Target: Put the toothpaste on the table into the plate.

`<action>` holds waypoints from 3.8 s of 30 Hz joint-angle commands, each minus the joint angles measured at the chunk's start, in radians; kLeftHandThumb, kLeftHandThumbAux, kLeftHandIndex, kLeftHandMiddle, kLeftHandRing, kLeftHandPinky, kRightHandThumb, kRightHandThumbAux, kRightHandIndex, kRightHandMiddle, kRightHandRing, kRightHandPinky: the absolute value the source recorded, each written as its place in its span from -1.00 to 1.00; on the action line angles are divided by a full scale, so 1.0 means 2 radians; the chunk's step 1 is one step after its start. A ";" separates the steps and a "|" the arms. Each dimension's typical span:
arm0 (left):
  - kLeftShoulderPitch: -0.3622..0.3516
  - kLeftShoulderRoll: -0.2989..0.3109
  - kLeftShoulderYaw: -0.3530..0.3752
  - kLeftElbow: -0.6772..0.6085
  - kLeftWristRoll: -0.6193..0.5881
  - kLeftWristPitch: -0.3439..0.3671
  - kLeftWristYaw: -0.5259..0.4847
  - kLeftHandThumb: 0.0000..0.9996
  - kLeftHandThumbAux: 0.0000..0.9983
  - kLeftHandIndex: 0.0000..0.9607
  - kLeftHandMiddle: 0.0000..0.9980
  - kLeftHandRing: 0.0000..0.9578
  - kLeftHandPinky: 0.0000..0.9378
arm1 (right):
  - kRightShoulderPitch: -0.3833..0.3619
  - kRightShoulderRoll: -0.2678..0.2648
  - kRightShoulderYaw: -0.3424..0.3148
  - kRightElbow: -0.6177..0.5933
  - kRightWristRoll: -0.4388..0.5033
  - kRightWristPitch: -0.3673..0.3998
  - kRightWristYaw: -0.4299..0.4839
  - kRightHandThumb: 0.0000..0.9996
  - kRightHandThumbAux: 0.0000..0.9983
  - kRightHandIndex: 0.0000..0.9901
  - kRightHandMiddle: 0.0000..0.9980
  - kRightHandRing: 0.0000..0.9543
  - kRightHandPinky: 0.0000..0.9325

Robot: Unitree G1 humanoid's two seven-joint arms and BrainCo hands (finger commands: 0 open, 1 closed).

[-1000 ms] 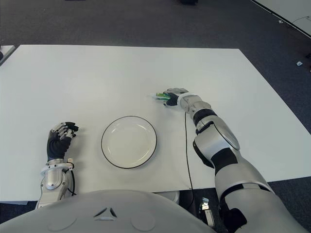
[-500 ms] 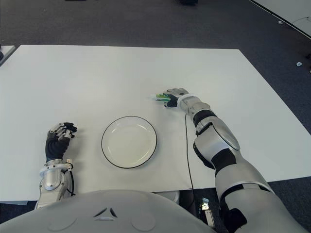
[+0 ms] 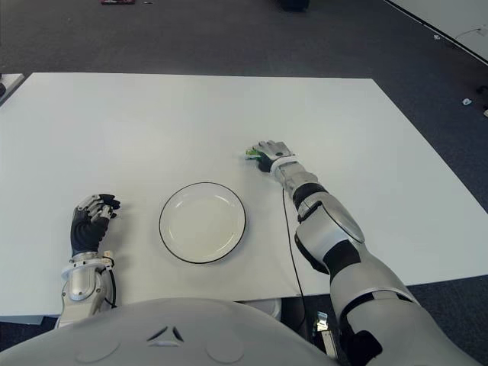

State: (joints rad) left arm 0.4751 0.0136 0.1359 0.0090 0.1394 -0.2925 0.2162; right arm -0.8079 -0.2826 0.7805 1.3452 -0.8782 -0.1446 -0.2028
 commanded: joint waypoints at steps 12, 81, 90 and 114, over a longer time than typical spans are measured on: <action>0.005 -0.010 0.000 -0.006 0.012 0.018 0.010 0.44 0.44 -0.10 -0.02 -0.03 -0.02 | 0.055 0.017 -0.031 0.022 0.023 0.002 0.003 0.69 0.36 -0.21 0.07 0.51 0.57; -0.017 -0.011 -0.001 0.025 0.006 -0.005 0.005 0.44 0.44 -0.09 -0.02 0.02 0.05 | 0.142 -0.044 -0.120 -0.291 0.066 -0.183 -0.215 0.69 0.37 -0.20 0.09 0.77 0.82; -0.019 -0.013 -0.005 0.025 0.004 -0.008 0.004 0.44 0.44 -0.10 -0.03 -0.01 0.00 | 0.218 -0.061 -0.130 -0.429 0.057 -0.216 -0.193 0.69 0.37 -0.20 0.10 0.78 0.85; -0.020 -0.014 -0.008 0.018 0.007 0.005 0.003 0.44 0.44 -0.10 -0.03 -0.02 -0.01 | 0.233 -0.117 -0.012 -0.465 -0.148 -0.357 -0.286 0.70 0.35 -0.16 0.13 0.85 0.89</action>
State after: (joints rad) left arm 0.4376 -0.0115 0.1334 0.0404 0.1489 -0.3080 0.2288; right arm -0.3073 -0.4866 0.7274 0.3976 -1.1449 -0.8254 -0.8217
